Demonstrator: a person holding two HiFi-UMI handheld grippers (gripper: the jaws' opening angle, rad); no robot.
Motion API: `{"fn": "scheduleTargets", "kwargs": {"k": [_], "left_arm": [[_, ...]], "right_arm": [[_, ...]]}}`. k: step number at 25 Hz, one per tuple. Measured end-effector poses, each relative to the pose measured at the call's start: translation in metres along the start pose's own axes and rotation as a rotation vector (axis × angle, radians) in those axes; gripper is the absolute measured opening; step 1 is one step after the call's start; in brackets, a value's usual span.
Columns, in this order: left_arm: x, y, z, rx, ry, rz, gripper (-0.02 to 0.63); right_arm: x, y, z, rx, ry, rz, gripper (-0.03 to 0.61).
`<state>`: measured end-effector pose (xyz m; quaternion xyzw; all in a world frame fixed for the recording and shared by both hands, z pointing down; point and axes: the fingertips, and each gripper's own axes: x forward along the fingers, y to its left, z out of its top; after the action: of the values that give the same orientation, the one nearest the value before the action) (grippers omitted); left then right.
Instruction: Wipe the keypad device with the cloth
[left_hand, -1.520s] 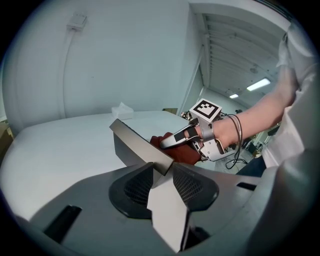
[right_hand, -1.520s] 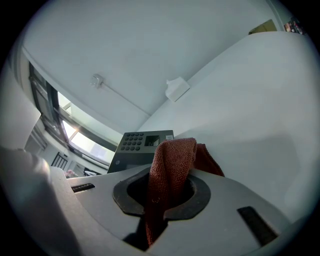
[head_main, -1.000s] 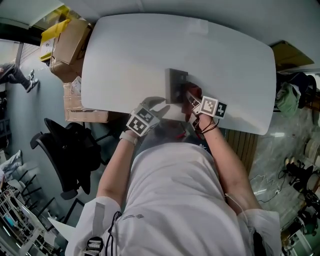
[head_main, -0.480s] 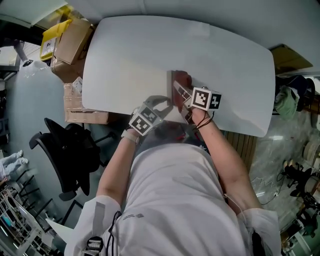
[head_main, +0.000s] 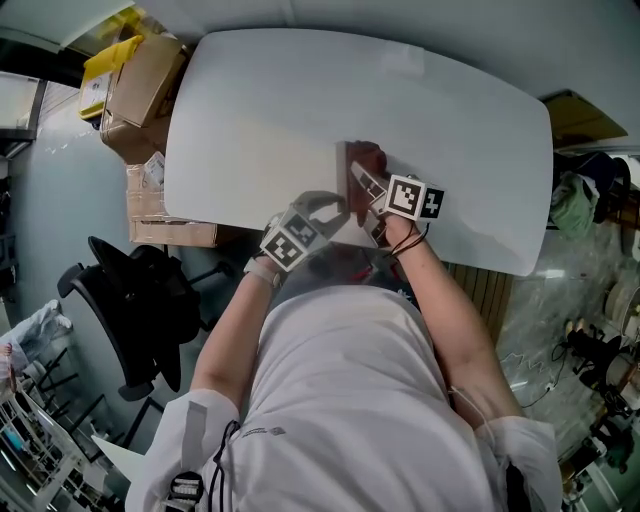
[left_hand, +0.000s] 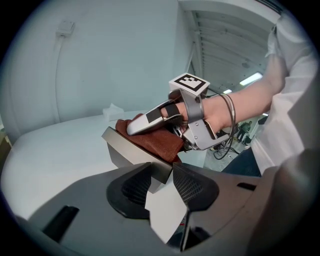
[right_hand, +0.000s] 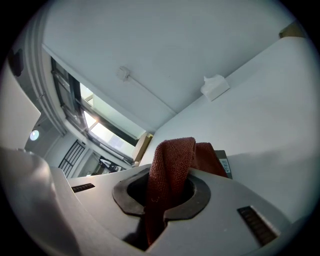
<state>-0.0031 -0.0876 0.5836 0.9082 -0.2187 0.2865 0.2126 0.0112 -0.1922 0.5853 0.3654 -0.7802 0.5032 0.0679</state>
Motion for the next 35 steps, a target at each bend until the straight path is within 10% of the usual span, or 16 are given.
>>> {"fn": "scheduleTargets", "kwargs": {"k": [15, 35], "left_arm": [[-0.001, 0.000, -0.003, -0.009, -0.003, 0.008, 0.127], [-0.016, -0.017, -0.020, -0.027, -0.006, 0.025, 0.127]], "right_arm": [[-0.019, -0.083, -0.017, 0.098, -0.002, -0.167, 0.054], [-0.044, -0.079, -0.053, 0.107, 0.042, -0.185, 0.054]]}}
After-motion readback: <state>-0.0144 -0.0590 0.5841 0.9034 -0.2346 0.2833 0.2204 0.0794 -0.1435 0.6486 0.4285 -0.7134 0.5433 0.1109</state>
